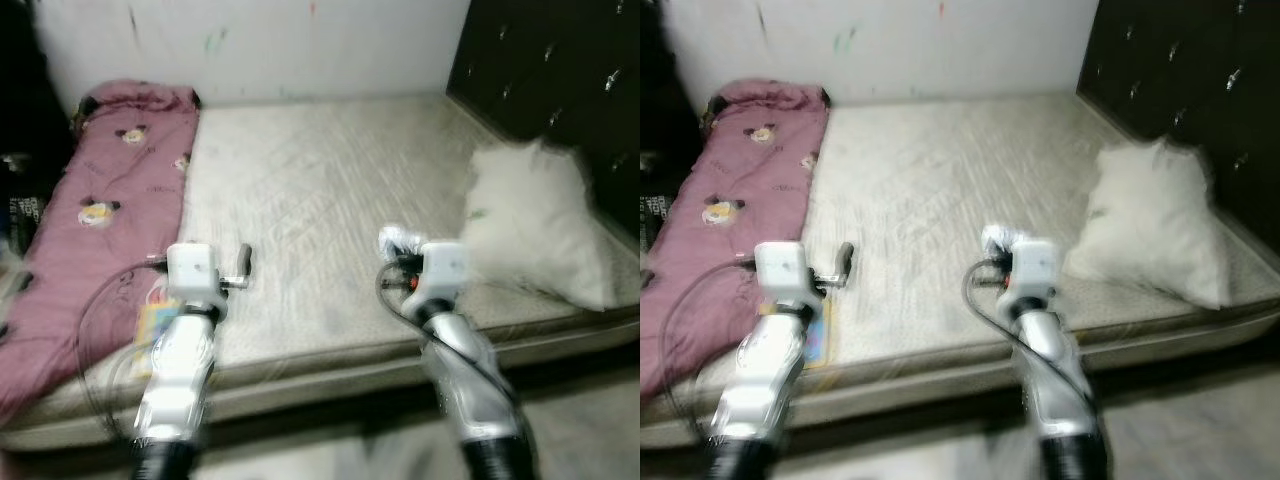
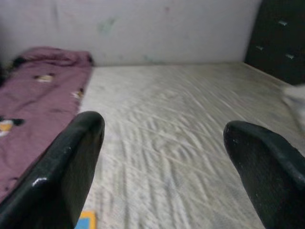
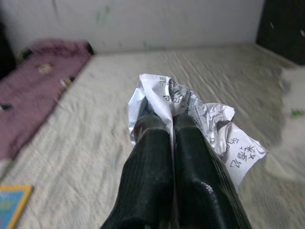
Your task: Clean up the room
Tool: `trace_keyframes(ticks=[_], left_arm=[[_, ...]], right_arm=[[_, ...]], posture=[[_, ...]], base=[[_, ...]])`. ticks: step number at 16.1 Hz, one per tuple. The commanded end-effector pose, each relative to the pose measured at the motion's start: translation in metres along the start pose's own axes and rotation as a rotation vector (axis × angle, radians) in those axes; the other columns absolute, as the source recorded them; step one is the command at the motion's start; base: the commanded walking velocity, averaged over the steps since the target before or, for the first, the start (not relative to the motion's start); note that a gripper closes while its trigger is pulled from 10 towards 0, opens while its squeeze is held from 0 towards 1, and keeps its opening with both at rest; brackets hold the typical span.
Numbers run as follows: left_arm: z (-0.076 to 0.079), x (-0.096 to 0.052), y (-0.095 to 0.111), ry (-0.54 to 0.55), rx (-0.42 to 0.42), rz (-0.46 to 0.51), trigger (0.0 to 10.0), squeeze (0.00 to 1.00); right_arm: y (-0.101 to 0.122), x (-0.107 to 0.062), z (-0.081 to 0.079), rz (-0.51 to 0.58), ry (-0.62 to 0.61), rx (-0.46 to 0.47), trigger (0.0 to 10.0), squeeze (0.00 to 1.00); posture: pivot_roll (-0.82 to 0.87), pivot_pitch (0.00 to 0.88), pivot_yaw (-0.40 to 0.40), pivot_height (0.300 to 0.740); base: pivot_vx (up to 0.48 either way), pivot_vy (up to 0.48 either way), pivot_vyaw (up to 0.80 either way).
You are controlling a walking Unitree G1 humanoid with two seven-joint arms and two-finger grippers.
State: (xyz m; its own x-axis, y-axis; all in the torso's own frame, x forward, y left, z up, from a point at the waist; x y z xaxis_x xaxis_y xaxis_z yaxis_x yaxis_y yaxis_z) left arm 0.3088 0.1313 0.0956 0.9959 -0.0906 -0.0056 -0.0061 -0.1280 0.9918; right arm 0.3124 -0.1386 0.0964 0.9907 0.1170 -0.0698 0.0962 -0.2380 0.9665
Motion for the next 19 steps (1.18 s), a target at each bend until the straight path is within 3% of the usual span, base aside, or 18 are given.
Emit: trace_keyframes(ticks=[1, 8, 19], left_arm=[[-0.0098, 0.0002, 0.0018, 0.012, 0.003, 0.014, 10.0, 0.0], [-0.0083, -0.0013, 0.0025, -0.017, -0.021, 0.024, 10.0, 0.0], [-0.0074, -0.0013, 0.0031, -0.027, -0.016, 0.027, 10.0, 0.0]], right_arm=[[0.0002, 0.0011, -0.0074, 0.005, 0.017, 0.009, 10.0, 0.0], [-0.0027, -0.0008, -0.0056, -0.003, 0.015, -0.008, 10.0, 0.0], [-0.0038, -0.0021, -0.0059, -0.003, 0.015, -0.019, 10.0, 0.0]], posture=[[0.0, 0.0, 0.025, 0.74], [0.0, 0.001, 0.025, 0.74], [-0.01, 0.012, 0.027, 0.74]], base=[[0.0, 0.0, 0.0], [0.0, 0.0, 0.0], [0.412, 0.0, 0.0]])
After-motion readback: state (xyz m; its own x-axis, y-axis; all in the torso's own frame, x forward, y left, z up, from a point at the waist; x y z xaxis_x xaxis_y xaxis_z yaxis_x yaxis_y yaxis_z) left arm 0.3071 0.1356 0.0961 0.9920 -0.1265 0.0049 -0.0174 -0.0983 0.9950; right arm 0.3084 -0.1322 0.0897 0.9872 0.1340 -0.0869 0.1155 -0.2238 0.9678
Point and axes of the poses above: a point about 5 cm out from each wrist's last joint towards the gripper, its own x axis pointing out of the wrist towards the gripper, its own y axis along the axis of the wrist's last joint, z = x × y, the point moved 2 cm from there along x, pointing out of the wrist towards the gripper, and after that the axes turned 11 degrees about x, right-handed, at the moved point
